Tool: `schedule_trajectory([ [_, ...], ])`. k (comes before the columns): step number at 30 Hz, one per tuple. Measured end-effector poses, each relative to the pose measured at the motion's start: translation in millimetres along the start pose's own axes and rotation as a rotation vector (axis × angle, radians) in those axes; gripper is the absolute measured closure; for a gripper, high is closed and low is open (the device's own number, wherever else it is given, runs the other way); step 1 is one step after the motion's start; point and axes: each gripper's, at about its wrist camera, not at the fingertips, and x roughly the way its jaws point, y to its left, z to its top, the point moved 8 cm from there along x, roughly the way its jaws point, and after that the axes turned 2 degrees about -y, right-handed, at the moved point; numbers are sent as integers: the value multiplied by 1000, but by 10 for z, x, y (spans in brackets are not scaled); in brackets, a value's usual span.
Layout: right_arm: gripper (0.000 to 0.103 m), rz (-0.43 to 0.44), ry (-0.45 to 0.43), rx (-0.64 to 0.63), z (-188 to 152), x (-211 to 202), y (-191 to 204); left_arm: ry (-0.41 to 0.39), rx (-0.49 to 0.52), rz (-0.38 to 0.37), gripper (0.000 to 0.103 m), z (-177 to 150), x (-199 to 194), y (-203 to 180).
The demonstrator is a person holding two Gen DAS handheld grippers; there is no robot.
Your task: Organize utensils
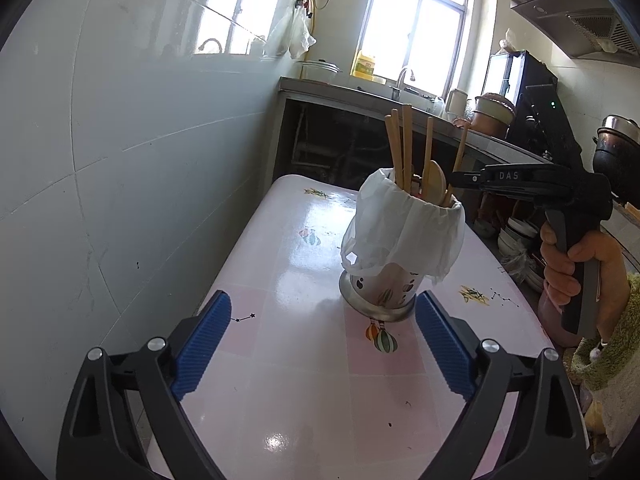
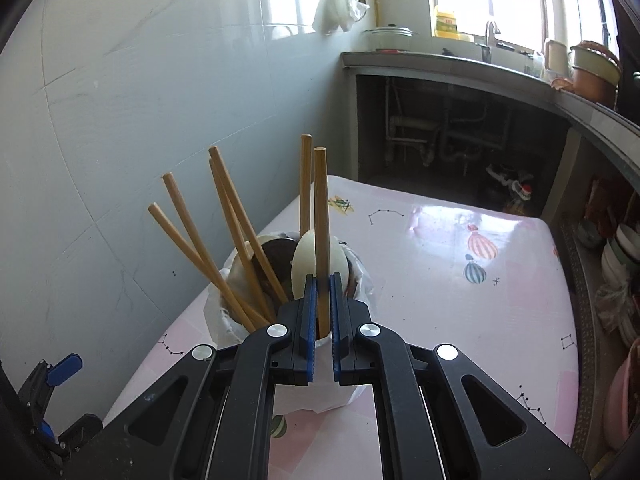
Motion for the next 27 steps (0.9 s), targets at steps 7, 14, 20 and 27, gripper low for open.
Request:
schedule_trajectory([
  [7, 52, 61, -77, 96, -224, -623, 60, 14, 30, 62, 6, -21, -123, -128],
  [14, 21, -37, -41, 127, -915, -1058, 103, 53, 11, 138, 6, -119, -223, -186],
  [20, 8, -162, 20, 137, -1426, -1166, 6, 111, 21, 208, 6, -226, -232, -242],
  [27, 8, -266, 32, 127, -1578, -1200, -95, 123, 90, 337, 6, -218, -274, -279],
])
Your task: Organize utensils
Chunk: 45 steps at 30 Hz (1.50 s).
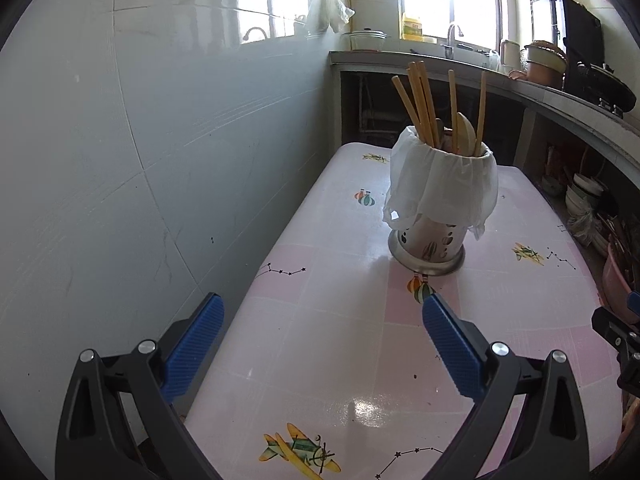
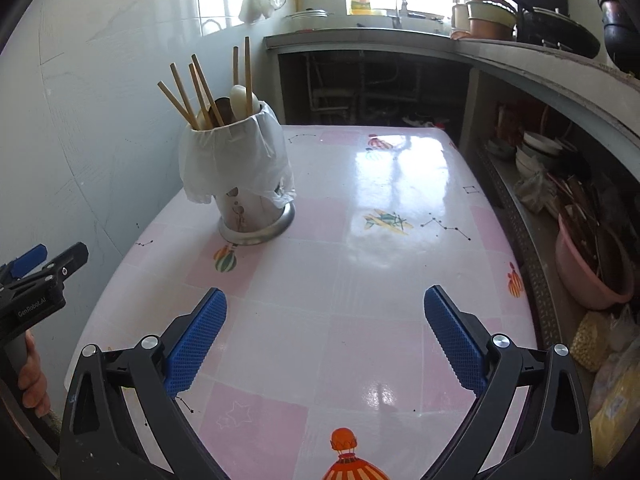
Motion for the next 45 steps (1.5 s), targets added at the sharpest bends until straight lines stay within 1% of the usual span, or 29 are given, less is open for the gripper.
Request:
schedule_trajectory([
  [4, 8, -27, -14, -11, -41, -19, -38, 8, 10, -14, 6, -2, -46, -55],
  [7, 8, -24, -16, -36, -106, -60, -36, 26, 50, 0, 6, -18, -29, -94],
  [12, 8, -67, -16, -55, -142, -95, -108, 4, 80, 36, 6, -6, -39, -83],
  [21, 8, -109, -16, -3, -161, -126, -345, 3, 35, 59, 6, 26, -2, 212],
  [26, 8, -123, -29, 12, -143, -141, -389, -8, 11, 65, 6, -3, 21, 327],
  [32, 8, -110, -34, 33, -145, -164, -397, -4, -14, 63, 6, -42, 36, 432],
  [45, 8, -95, -27, 47, -140, -167, -346, 14, -2, 46, 6, -90, 74, 362],
])
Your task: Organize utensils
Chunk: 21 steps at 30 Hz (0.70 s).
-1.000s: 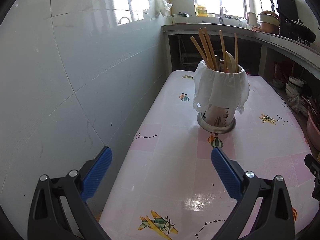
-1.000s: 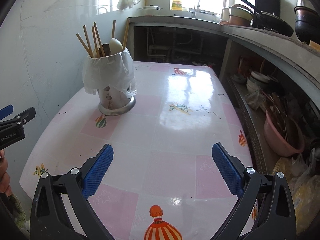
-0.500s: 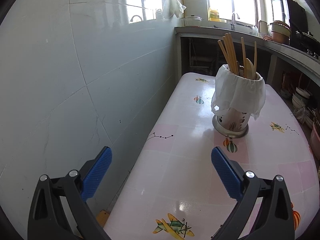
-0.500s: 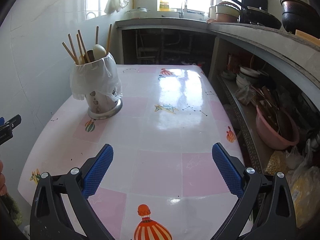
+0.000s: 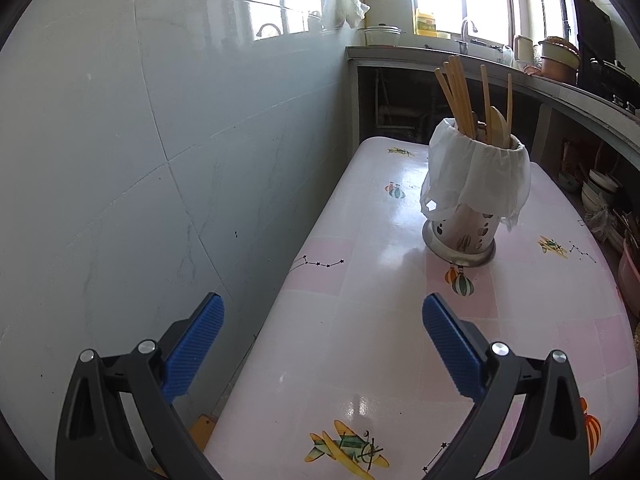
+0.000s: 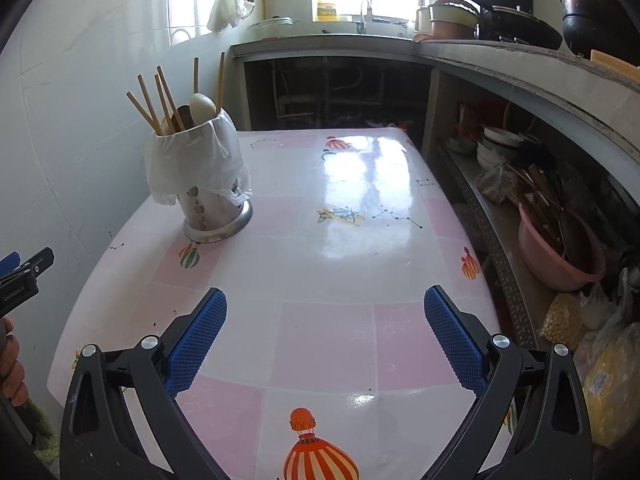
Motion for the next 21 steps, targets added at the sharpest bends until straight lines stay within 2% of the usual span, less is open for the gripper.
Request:
schedule_trajectory([
  [21, 8, -4, -3, -13, 17, 0, 44, 19, 20, -15, 6, -17, 28, -65],
])
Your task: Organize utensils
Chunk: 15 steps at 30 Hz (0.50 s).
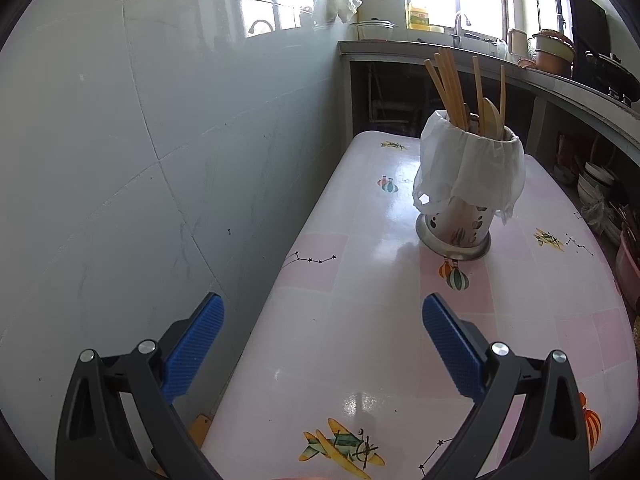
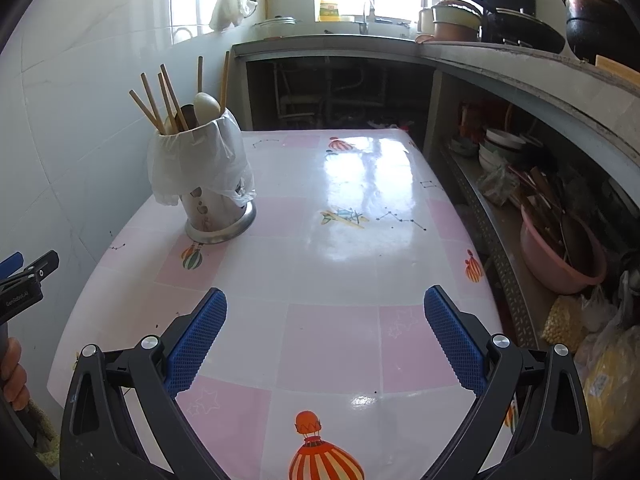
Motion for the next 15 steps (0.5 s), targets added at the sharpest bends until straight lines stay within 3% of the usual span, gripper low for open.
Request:
schedule_trajectory([
  [15, 8, 2, 2, -1, 2, 7, 23, 10, 11, -13, 6, -18, 41, -20],
])
